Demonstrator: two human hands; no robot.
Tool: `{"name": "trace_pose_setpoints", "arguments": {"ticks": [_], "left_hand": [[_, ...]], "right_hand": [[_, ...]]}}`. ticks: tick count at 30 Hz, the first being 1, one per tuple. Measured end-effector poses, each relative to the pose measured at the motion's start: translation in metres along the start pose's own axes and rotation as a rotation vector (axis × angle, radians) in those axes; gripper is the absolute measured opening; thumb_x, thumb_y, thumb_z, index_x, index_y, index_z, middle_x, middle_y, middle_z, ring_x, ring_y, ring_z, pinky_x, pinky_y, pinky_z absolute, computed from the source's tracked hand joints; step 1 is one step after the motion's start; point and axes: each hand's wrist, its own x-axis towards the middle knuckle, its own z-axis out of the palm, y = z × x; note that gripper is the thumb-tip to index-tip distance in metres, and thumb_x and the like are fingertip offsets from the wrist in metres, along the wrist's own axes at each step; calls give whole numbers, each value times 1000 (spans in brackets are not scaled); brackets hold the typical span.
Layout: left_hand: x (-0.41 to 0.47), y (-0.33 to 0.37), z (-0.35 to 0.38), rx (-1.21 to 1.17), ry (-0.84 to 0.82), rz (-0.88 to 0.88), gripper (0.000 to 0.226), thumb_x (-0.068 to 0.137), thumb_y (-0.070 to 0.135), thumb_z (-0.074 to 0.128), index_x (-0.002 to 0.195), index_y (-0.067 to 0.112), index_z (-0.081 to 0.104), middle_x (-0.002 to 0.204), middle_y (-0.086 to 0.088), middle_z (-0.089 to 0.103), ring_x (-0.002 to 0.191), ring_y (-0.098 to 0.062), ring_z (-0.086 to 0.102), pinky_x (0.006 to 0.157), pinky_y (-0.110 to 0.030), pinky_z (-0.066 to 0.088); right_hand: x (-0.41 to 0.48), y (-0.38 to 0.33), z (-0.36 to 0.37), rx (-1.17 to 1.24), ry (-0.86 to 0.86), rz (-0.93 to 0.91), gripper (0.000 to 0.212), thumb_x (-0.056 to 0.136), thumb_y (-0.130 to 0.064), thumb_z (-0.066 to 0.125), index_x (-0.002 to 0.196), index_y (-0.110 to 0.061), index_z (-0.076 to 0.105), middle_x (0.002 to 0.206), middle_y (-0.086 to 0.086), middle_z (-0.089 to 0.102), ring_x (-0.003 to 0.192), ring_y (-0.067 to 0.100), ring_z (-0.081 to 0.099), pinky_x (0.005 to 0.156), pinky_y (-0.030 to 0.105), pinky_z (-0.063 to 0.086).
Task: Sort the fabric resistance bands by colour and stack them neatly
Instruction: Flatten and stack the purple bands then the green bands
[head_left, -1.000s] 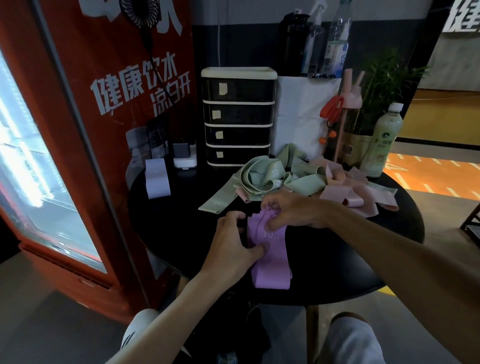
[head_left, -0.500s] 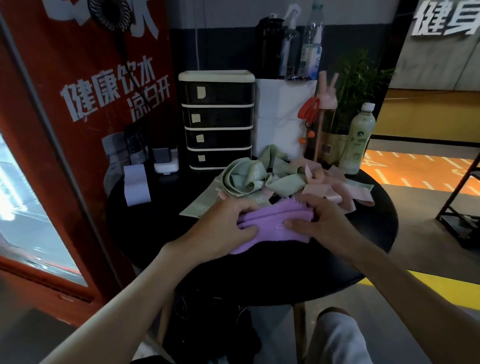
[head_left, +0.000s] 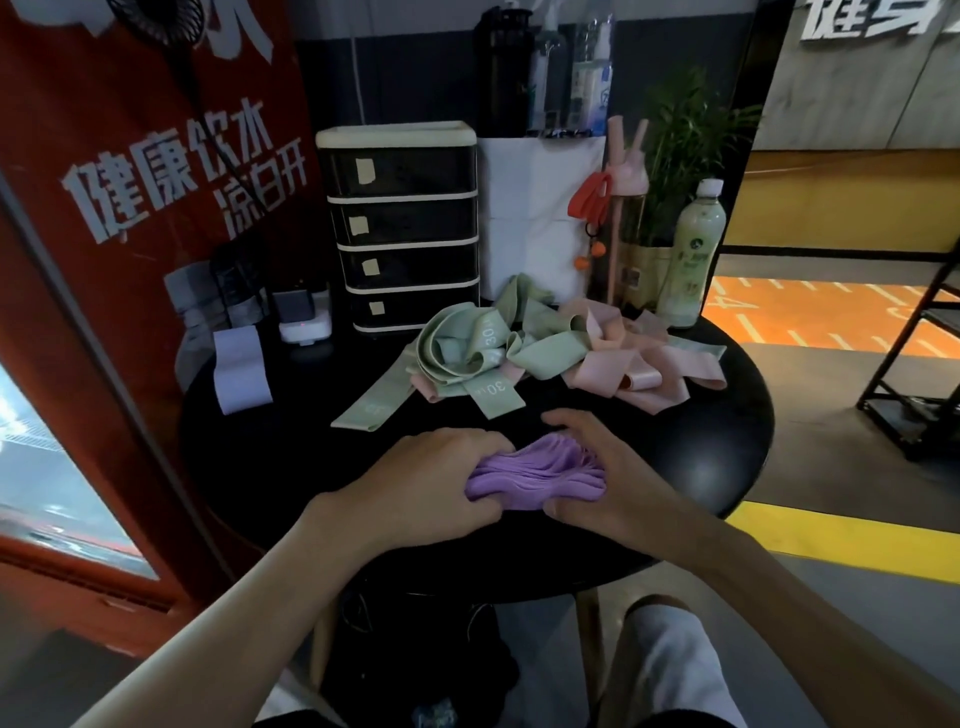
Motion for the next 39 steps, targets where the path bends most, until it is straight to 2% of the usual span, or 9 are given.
{"name": "trace_pose_setpoints", "arguments": {"ticks": [4,7,11,14,19,27,32,35,39], "left_hand": [[5,0,-3,21,-24,1,39,80,53,65,115,38,58,103,19,61,95,-1,56,82,-35,51],[10,3,-2,56,-11,1,41,82,64,61,114,39,55,100,19,61,92,-2,56,82,-34,50],[14,4,3,49,-19,14,26,87,51,61,108,36,57,91,17,64,87,-2,57,81,-36,50],[14,3,2,28,-32,20,21,87,48,62,104,35,58,87,15,64,83,-3,57,78,-34,51],[16,3,4,59,-5,47,22,90,51,59,95,30,58,80,10,61,78,-7,55,73,-34,49],[23,14,2,135,-15,84,25,92,52,53,104,31,57,90,10,62,84,-8,57,76,-35,48],[29,17,6,110,-28,80,23,95,45,53,115,33,54,95,11,64,91,-12,59,79,-36,47],[30,14,5,-14,-19,52,17,94,46,56,108,36,55,90,10,65,87,-12,60,80,-40,51],[28,17,3,-380,108,-18,19,88,47,63,100,32,60,86,-2,68,82,-25,64,79,-52,54]], "right_hand": [[2,1,0,28,65,67,62,76,-13,80,124,-33,46,105,-4,62,89,6,63,79,17,50],[2,1,-1,31,88,100,60,78,-12,79,125,-27,46,109,-3,57,92,2,60,80,12,48],[1,1,-6,26,33,87,36,77,-12,66,112,-18,57,104,1,60,88,6,60,74,18,48],[0,-1,-6,29,11,92,36,74,-10,59,110,-14,56,95,5,63,81,19,61,69,29,50],[-1,-2,-8,3,41,81,35,83,2,64,113,-16,61,96,-7,64,84,3,62,72,12,46],[-3,-3,-11,23,98,120,28,85,-7,68,111,-17,64,97,-8,66,88,4,63,75,15,48],[-4,-5,-11,61,99,149,22,84,-5,69,104,-15,63,89,1,66,76,9,62,68,18,49],[-5,-4,-12,146,132,157,22,86,-6,69,106,-14,64,93,1,68,84,12,65,76,26,53],[-5,-17,-15,436,219,173,32,89,-5,65,120,-10,60,110,3,71,101,16,68,86,29,56]]}}
